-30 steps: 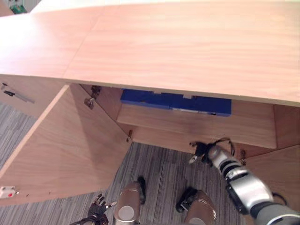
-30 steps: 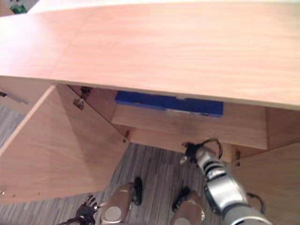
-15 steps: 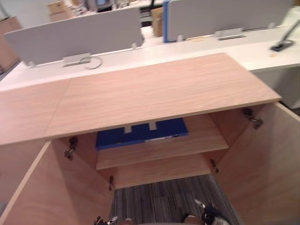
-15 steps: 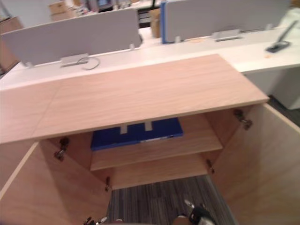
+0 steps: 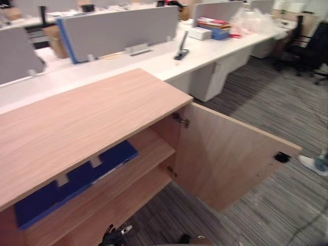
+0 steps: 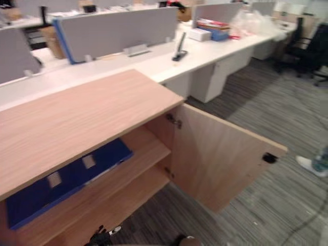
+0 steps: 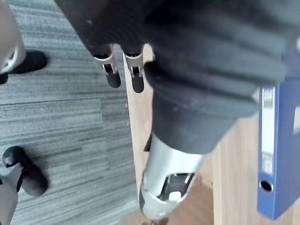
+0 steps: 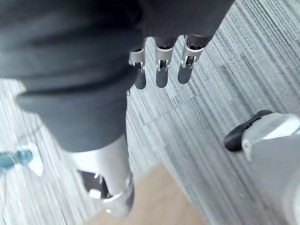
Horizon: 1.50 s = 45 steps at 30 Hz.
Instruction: Walk over to the cabinet, pick up the folder, carry it to the office cabinet, place the folder inside the office cabinet, then close the office cabinet door
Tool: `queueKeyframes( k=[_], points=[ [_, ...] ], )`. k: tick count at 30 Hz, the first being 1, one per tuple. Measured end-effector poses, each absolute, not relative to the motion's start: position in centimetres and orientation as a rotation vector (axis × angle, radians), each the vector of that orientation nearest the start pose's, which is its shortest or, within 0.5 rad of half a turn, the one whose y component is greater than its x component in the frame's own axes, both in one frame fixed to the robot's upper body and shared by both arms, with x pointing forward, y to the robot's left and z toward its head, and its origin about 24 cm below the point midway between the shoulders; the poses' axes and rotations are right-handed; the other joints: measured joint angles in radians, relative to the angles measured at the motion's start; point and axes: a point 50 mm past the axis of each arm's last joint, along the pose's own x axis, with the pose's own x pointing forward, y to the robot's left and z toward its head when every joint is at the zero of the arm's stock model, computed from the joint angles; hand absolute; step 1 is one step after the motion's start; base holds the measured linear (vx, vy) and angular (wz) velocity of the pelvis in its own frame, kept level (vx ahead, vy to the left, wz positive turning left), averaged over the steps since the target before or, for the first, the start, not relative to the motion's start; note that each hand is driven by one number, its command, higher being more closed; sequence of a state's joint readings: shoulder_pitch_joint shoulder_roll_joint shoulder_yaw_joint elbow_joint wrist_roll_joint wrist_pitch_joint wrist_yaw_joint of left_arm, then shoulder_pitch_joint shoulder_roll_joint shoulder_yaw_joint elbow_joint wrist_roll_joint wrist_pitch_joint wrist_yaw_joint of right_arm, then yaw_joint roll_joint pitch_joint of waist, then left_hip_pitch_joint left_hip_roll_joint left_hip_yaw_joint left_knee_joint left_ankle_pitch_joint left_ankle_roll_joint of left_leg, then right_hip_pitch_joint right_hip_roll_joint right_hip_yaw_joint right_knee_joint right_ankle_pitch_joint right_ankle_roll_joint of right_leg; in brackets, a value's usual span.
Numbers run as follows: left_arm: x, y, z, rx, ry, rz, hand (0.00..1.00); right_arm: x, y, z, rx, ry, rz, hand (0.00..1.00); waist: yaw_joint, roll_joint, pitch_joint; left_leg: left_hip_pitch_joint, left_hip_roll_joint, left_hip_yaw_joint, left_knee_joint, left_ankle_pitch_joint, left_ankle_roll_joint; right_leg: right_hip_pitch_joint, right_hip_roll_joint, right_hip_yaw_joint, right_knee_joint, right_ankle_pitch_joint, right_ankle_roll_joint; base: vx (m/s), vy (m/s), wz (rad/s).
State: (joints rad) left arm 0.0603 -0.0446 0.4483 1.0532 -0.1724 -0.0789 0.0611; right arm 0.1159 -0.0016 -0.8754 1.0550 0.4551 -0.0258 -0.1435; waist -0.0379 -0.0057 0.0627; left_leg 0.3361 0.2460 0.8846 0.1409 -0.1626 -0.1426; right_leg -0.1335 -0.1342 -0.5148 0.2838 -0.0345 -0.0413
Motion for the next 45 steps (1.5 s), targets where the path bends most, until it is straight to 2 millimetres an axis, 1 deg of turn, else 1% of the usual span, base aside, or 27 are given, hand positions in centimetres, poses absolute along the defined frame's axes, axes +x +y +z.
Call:
queueKeyframes(
  k=[1,2,4,5,6,9,11,12,14,15,17,18,20,21,22,23,24,26,27,29,30,32,35,39,42,43,45],
  points=[
    [9.2,19.2,-16.2,-0.376,1.008,0.573,0.00,2.6,-25.0,-16.2,0.754,0.924,-1.252,0.00,-0.003,0.000,-0.002,0.001,0.000,-0.001,-0.005,0.005,-0.004,-0.007,0.008,0.009,0.000,0.000,-0.002,0.09,-0.043,-0.57],
    [9.1,19.3,-16.2,-0.378,1.011,0.575,0.00,2.6,-25.2,-16.2,0.770,0.910,-1.276,0.00,-0.005,0.005,-0.005,0.002,-0.001,-0.004,-0.010,0.009,-0.004,-0.020,0.020,0.027,0.003,-0.001,-0.007,0.11,-0.030,-0.65],
    [8.9,19.6,-16.3,-0.366,1.022,0.577,0.00,3.4,-25.7,-16.1,0.800,0.888,-1.298,0.00,-0.011,0.009,0.005,0.026,-0.004,-0.011,-0.010,0.014,0.000,-0.030,0.046,0.075,0.008,0.000,-0.016,0.11,-0.009,-0.76],
    [8.7,19.7,-16.3,-0.362,1.027,0.574,0.00,3.7,-26.0,-16.0,0.805,0.875,-1.301,0.00,-0.015,0.010,0.006,0.032,-0.006,-0.011,-0.009,0.016,0.002,-0.030,0.050,0.083,0.012,-0.001,-0.016,0.09,0.027,-0.49],
    [8.6,19.6,-16.4,-0.350,1.040,0.559,0.00,3.9,-26.6,-15.8,0.808,0.855,-1.316,0.00,-0.024,0.012,0.005,0.033,-0.006,-0.012,-0.003,0.016,0.002,-0.033,0.053,0.094,0.016,-0.002,-0.015,0.07,0.052,-0.30],
    [9.0,19.4,-16.4,-0.328,1.041,0.523,0.00,5.1,-28.8,-14.9,0.773,0.798,-1.310,0.00,-0.030,0.018,0.008,0.030,-0.016,-0.014,0.003,0.018,-0.001,-0.053,0.055,0.119,0.022,-0.002,-0.014,0.03,0.075,-0.30],
    [9.4,19.3,-16.3,-0.306,1.038,0.496,0.00,6.8,-31.2,-13.6,0.695,0.737,-1.276,0.00,-0.033,0.023,0.014,0.029,-0.026,-0.025,-0.001,0.034,-0.010,-0.057,0.049,0.129,0.022,-0.002,-0.014,0.00,0.086,-0.10],
    [9.4,19.4,-16.3,-0.300,1.038,0.491,0.00,7.3,-31.7,-13.2,0.673,0.722,-1.264,0.00,-0.033,0.023,0.016,0.029,-0.030,-0.027,-0.003,0.039,-0.010,-0.057,0.047,0.130,0.022,-0.002,-0.014,-0.01,0.058,-0.01],
    [9.7,19.7,-16.1,-0.263,1.033,0.463,0.00,10.4,-33.8,-11.2,0.570,0.642,-1.186,0.00,-0.040,0.025,0.022,0.027,-0.045,-0.058,-0.021,0.065,-0.012,-0.059,0.037,0.131,0.019,-0.002,-0.014,-0.01,0.040,0.03],
    [9.8,19.8,-16.1,-0.256,1.031,0.459,0.00,11.2,-34.3,-10.6,0.552,0.620,-1.169,0.00,-0.040,0.025,0.025,0.027,-0.049,-0.066,-0.026,0.073,-0.013,-0.059,0.035,0.131,0.018,-0.002,-0.014,-0.01,0.020,0.07],
    [10.0,19.9,-16.0,-0.235,1.028,0.440,0.00,14.5,-35.9,-8.2,0.464,0.532,-1.096,0.00,-0.042,0.030,0.034,0.022,-0.055,-0.083,-0.037,0.090,-0.017,-0.060,0.028,0.127,0.015,-0.002,-0.013,-0.01,0.003,0.09],
    [10.0,19.9,-16.0,-0.232,1.029,0.436,0.00,15.3,-36.3,-7.5,0.434,0.511,-1.074,0.00,-0.042,0.034,0.036,0.020,-0.055,-0.086,-0.037,0.090,-0.017,-0.060,0.027,0.125,0.014,-0.002,-0.013,-0.03,0.002,0.12],
    [10.0,19.6,-16.1,-0.220,1.034,0.407,0.00,18.2,-37.3,-5.0,0.344,0.429,-0.999,0.00,-0.042,0.042,0.041,0.012,-0.058,-0.118,-0.055,0.102,-0.023,-0.062,0.024,0.116,0.009,-0.001,-0.013,-0.03,0.004,0.18],
    [9.9,19.6,-16.1,-0.218,1.037,0.405,0.00,18.9,-37.3,-4.5,0.327,0.416,-0.977,0.00,-0.042,0.042,0.041,0.012,-0.059,-0.125,-0.060,0.106,-0.023,-0.062,0.024,0.113,0.009,-0.001,-0.013,-0.03,0.005,0.16],
    [9.6,19.6,-16.2,-0.215,1.044,0.404,0.00,20.3,-37.2,-3.6,0.287,0.397,-0.928,0.00,-0.040,0.043,0.041,0.012,-0.059,-0.131,-0.069,0.109,-0.021,-0.062,0.024,0.109,0.005,-0.001,-0.013,-0.03,0.007,0.09],
    [9.5,19.6,-16.2,-0.212,1.048,0.402,0.00,21.0,-37.0,-3.2,0.270,0.386,-0.905,0.00,-0.040,0.043,0.043,0.011,-0.059,-0.131,-0.070,0.110,-0.021,-0.062,0.024,0.108,0.003,-0.001,-0.013,-0.05,0.014,0.08],
    [9.1,19.4,-16.3,-0.206,1.059,0.393,0.00,22.5,-36.6,-2.3,0.228,0.366,-0.845,0.00,-0.038,0.044,0.044,0.011,-0.059,-0.133,-0.072,0.110,-0.020,-0.062,0.023,0.106,0.002,-0.001,-0.013,-0.05,0.021,0.06],
    [8.9,19.3,-16.4,-0.202,1.066,0.388,0.00,23.7,-36.1,-1.6,0.204,0.346,-0.798,0.00,-0.030,0.047,0.045,0.008,-0.061,-0.139,-0.073,0.110,-0.020,-0.061,0.019,0.102,0.003,-0.001,-0.013,-0.06,0.030,0.14],
    [8.7,19.3,-16.4,-0.202,1.071,0.387,0.00,24.6,-35.7,-1.1,0.172,0.337,-0.756,0.00,-0.030,0.050,0.047,0.000,-0.063,-0.160,-0.076,0.110,-0.020,-0.062,0.009,0.089,0.004,0.000,-0.012,-0.06,0.032,0.28],
    [8.7,19.3,-16.4,-0.201,1.071,0.385,0.00,25.2,-35.5,-0.7,0.132,0.335,-0.719,0.00,-0.028,0.056,0.052,-0.005,-0.066,-0.181,-0.083,0.110,-0.020,-0.060,0.000,0.077,0.004,0.002,-0.011,-0.06,0.038,0.25],
    [8.3,19.3,-16.5,-0.200,1.080,0.389,0.00,26.1,-34.8,-0.3,0.098,0.333,-0.670,0.00,-0.026,0.058,0.055,-0.005,-0.070,-0.184,-0.087,0.110,-0.021,-0.060,-0.004,0.075,0.004,0.006,-0.009,-0.05,0.047,0.09],
    [7.9,19.4,-16.5,-0.202,1.087,0.395,0.00,27.0,-34.0,0.0,0.069,0.330,-0.611,0.00,-0.024,0.058,0.055,-0.005,-0.073,-0.185,-0.088,0.109,-0.021,-0.059,-0.007,0.075,0.002,0.011,-0.008,-0.05,0.047,0.05],
    [7.9,19.5,-16.5,-0.197,1.087,0.394,0.00,27.6,-33.7,0.3,-0.016,0.341,-0.560,0.00,-0.024,0.059,0.060,-0.005,-0.080,-0.189,-0.102,0.109,-0.020,-0.059,-0.007,0.074,-0.010,0.019,-0.003,-0.04,0.044,0.01],
    [7.9,19.3,-16.5,-0.197,1.087,0.379,0.00,27.9,-33.5,0.7,-0.086,0.350,-0.497,0.00,-0.036,0.059,0.063,-0.012,-0.084,-0.204,-0.104,0.106,-0.018,-0.059,-0.006,0.074,-0.029,0.034,-0.002,-0.05,0.034,-0.02],
    [8.0,19.3,-16.5,-0.198,1.085,0.363,0.00,27.6,-33.8,1.1,-0.204,0.361,-0.431,0.00,-0.039,0.059,0.067,-0.018,-0.084,-0.222,-0.104,0.100,-0.015,-0.064,-0.005,0.073,-0.036,0.042,-0.002,-0.06,0.005,0.01],
    [8.0,19.3,-16.5,-0.197,1.085,0.357,0.00,27.8,-33.7,1.3,-0.241,0.361,-0.398,0.00,-0.045,0.058,0.072,-0.019,-0.083,-0.224,-0.103,0.091,-0.008,-0.066,-0.003,0.073,-0.037,0.044,-0.003,-0.07,0.000,-0.06],
    [8.1,19.3,-16.5,-0.187,1.085,0.338,0.00,28.0,-33.4,1.7,-0.325,0.363,-0.343,0.00,-0.051,0.058,0.075,-0.026,-0.080,-0.230,-0.103,0.074,-0.006,-0.079,0.002,0.074,-0.034,0.047,-0.004,-0.08,-0.002,-0.10]
  ],
)
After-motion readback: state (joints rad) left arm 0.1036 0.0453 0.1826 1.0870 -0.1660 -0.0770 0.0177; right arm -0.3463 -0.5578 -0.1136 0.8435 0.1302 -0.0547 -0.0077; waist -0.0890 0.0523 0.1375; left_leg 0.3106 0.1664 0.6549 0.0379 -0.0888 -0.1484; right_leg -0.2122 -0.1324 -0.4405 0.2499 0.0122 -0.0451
